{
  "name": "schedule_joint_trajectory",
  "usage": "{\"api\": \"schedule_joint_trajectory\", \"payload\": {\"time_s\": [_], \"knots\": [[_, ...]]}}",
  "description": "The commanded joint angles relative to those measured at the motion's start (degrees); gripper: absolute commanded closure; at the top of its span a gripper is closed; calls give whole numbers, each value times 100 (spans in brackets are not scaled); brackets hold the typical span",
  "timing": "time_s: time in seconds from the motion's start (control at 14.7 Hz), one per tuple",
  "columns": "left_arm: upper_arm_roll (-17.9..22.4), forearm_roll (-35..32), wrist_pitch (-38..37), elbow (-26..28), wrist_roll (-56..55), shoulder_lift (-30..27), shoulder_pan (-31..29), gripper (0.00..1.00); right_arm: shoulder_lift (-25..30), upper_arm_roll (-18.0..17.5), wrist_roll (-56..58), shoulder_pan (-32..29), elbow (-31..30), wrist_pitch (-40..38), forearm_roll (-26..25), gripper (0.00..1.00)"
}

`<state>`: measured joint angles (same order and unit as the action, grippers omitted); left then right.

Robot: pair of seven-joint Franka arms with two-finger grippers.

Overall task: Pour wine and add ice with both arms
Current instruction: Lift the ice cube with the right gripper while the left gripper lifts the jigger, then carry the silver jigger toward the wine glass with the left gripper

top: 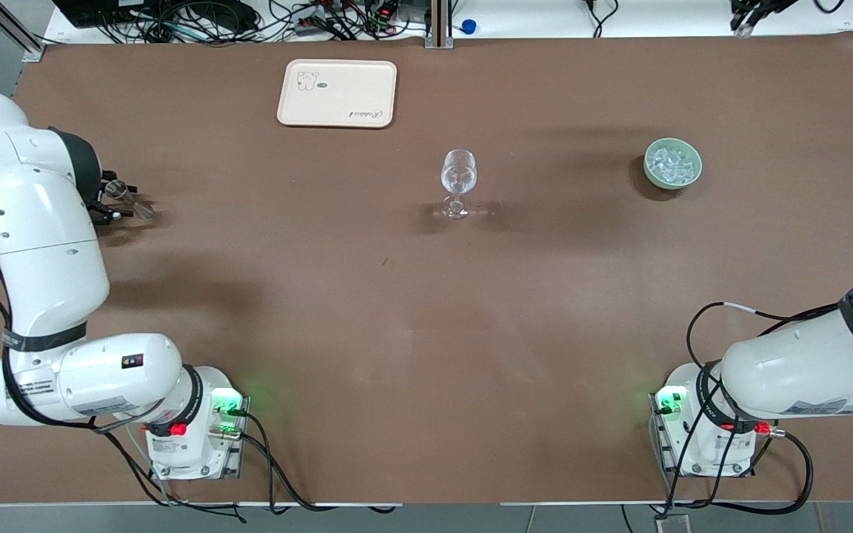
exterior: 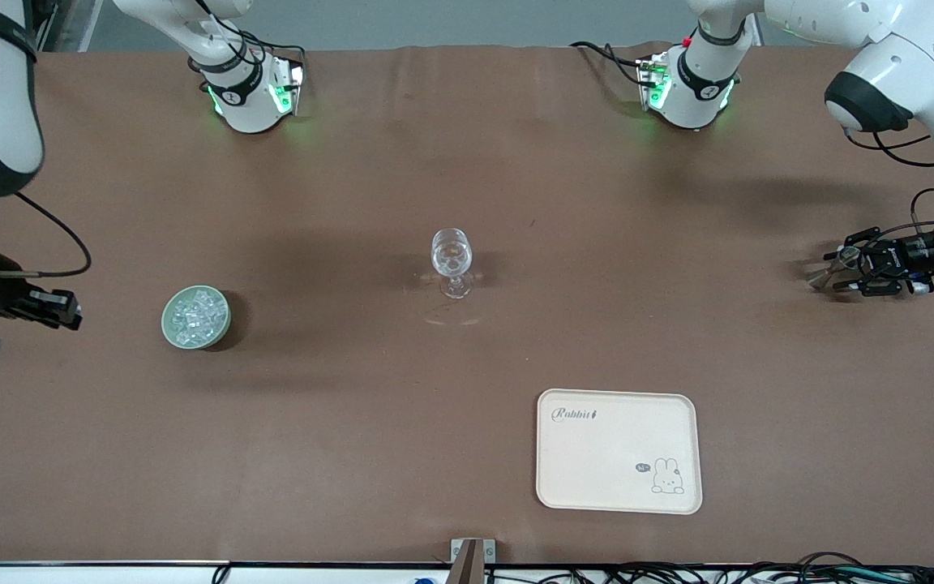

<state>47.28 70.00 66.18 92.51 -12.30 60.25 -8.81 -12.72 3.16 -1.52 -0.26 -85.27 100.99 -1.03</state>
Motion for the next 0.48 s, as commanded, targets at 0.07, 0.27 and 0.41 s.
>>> {"api": "schedule_joint_trajectory", "payload": {"time_s": [0.07,0.27,0.41], "knots": [[-61,119,-88,-5,-54,13,-7,36,147,-26,-234,-27,651,-842,41,99],[-70,128,-88,-13,-54,-13,-33,55,410,-35,-357,-18,687,-897,59,99],[-70,145,-106,-5,-115,-39,-76,82,437,-53,-515,8,678,-1028,59,99]]}}
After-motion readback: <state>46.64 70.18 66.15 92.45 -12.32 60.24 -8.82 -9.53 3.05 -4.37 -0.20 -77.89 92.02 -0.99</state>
